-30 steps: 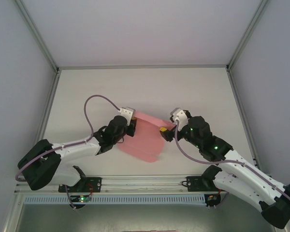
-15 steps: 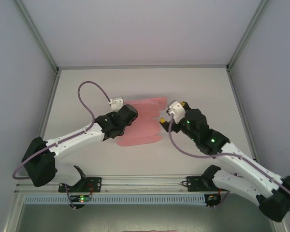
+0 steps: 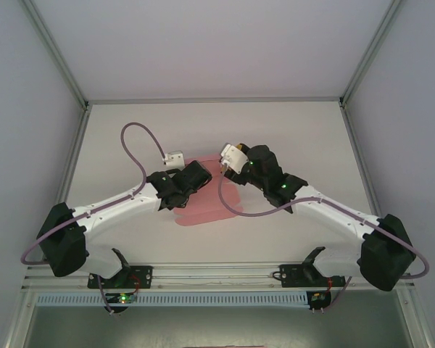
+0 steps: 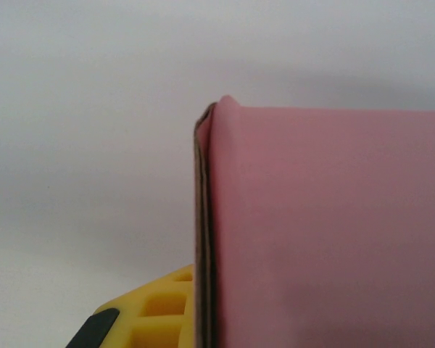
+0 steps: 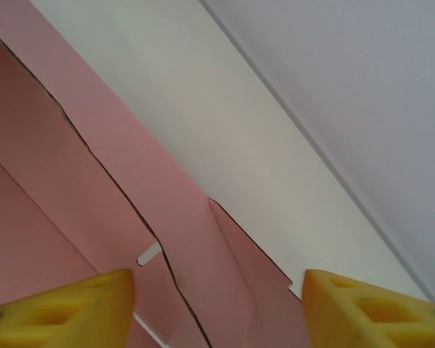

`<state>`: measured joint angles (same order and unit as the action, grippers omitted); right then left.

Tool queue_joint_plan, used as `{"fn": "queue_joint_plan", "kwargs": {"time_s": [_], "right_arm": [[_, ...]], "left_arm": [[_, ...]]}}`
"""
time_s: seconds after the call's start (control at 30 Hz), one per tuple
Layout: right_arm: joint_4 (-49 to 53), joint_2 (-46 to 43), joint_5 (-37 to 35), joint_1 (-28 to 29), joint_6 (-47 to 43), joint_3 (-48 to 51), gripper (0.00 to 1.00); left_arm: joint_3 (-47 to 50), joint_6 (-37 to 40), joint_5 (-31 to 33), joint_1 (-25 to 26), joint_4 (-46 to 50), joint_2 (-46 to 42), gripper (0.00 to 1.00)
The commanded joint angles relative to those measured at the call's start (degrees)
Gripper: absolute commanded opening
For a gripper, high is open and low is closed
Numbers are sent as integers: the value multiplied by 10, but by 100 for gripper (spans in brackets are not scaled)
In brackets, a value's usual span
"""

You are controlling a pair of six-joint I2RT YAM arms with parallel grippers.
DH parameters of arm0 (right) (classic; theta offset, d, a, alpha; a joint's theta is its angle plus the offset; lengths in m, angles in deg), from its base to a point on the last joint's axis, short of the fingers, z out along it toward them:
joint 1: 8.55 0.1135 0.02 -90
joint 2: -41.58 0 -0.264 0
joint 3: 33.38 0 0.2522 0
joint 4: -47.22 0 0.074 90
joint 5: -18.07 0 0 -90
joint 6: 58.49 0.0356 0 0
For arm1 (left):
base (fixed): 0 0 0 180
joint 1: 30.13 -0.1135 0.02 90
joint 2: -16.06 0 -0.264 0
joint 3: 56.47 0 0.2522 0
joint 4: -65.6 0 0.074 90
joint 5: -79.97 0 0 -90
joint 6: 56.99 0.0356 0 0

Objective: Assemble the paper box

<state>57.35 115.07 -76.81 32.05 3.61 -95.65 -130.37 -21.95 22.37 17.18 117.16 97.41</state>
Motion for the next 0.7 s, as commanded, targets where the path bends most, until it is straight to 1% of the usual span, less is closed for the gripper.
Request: {"fn": "queue_joint_plan", "kwargs": {"time_s": [0.0,0.03,0.07,0.27,0.37,0.4,0.47,0.53,0.57,0.67], "right_arm": [[-69,7,13,-2,6,-5,47],[-84,9,11,-3,9,-1,42],[-94,10,11,-3,11,1,39],[-91,30,16,-3,2,-1,38],[-89,34,48,-3,-7,3,38],[-90,35,54,-4,-8,4,36],[-86,38,47,-5,1,0,26],[-85,40,31,-5,9,-4,13],[-87,40,24,-6,15,-4,10],[-99,39,7,-7,50,-2,9]], "left_arm": [[-8,-23,7,8,14,-2,0],[-8,-23,6,9,14,-1,0],[-9,-23,5,9,14,1,0],[-14,-17,6,16,12,10,0],[-18,-10,5,18,12,14,0],[-20,-7,4,18,12,15,0],[-22,-8,7,20,16,18,0],[-22,-12,11,20,19,19,0],[-21,-13,11,20,18,18,0],[-17,-15,10,22,11,18,0]]}}
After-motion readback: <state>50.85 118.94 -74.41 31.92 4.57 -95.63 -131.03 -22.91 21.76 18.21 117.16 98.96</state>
